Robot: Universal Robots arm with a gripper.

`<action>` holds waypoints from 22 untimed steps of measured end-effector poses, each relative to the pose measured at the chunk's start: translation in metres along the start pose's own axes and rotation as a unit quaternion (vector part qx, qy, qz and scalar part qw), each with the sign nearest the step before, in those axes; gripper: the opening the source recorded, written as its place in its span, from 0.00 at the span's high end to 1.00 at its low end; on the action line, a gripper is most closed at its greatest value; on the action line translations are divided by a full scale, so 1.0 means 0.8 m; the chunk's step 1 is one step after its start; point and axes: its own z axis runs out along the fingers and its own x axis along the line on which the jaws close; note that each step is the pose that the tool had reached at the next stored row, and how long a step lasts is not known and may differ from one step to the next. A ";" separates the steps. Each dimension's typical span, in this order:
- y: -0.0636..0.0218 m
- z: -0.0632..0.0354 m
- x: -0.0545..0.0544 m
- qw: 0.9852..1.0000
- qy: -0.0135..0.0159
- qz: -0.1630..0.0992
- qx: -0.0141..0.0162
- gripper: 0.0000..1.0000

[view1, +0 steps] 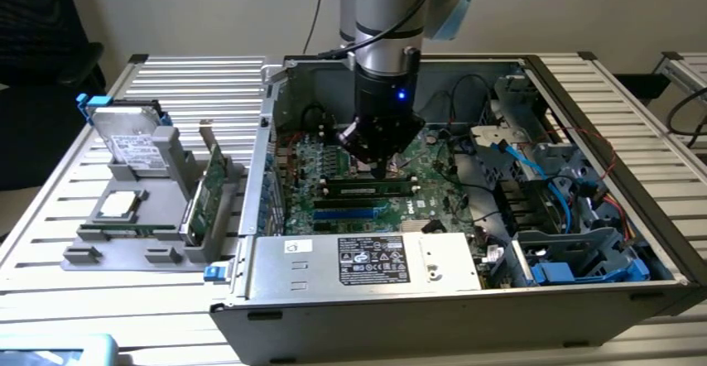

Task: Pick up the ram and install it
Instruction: 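Press down the ram until it locks into place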

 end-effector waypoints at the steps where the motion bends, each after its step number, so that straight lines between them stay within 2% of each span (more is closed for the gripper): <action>1: 0.000 0.000 0.000 1.000 0.001 0.007 0.000 0.89; 5: 0.000 0.000 0.000 0.999 0.003 0.035 -0.001 0.89; 9: 0.000 0.000 0.000 0.998 0.005 0.062 -0.002 0.89; 13: 0.000 0.000 0.000 0.996 0.008 0.089 -0.002 0.89; 18: 0.000 0.000 0.000 0.993 0.010 0.121 -0.002 0.89; 20: 0.000 0.001 0.000 0.992 0.010 0.129 -0.001 0.89; 22: 0.000 0.001 0.000 0.992 0.010 0.129 0.001 0.89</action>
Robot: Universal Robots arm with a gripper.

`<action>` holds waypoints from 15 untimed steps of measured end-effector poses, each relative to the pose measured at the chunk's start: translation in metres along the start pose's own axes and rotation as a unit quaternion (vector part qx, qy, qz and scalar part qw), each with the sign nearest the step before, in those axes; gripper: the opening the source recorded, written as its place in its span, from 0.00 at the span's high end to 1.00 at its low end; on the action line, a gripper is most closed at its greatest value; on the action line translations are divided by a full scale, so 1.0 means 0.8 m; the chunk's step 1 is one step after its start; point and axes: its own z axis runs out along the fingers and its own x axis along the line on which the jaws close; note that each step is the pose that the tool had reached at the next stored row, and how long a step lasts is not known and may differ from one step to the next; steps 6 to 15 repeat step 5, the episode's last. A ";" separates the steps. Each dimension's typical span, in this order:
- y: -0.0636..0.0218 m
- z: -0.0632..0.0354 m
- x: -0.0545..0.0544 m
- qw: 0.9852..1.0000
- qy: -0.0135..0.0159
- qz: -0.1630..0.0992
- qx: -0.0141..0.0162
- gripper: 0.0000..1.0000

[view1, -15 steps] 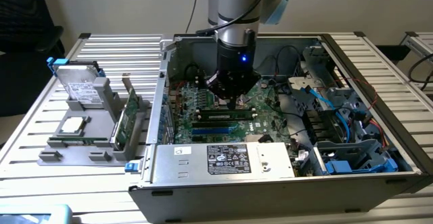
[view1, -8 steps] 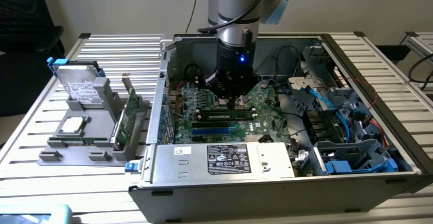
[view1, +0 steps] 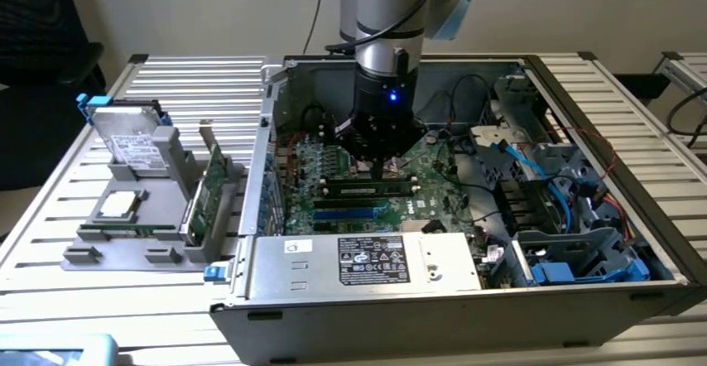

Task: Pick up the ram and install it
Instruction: 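Press down the ram until it locks into place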

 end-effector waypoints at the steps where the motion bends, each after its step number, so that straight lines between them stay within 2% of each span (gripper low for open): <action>1: 0.000 0.000 0.000 1.000 0.000 0.000 0.000 0.89; 15: 0.000 0.000 0.000 1.000 0.000 0.000 0.000 0.89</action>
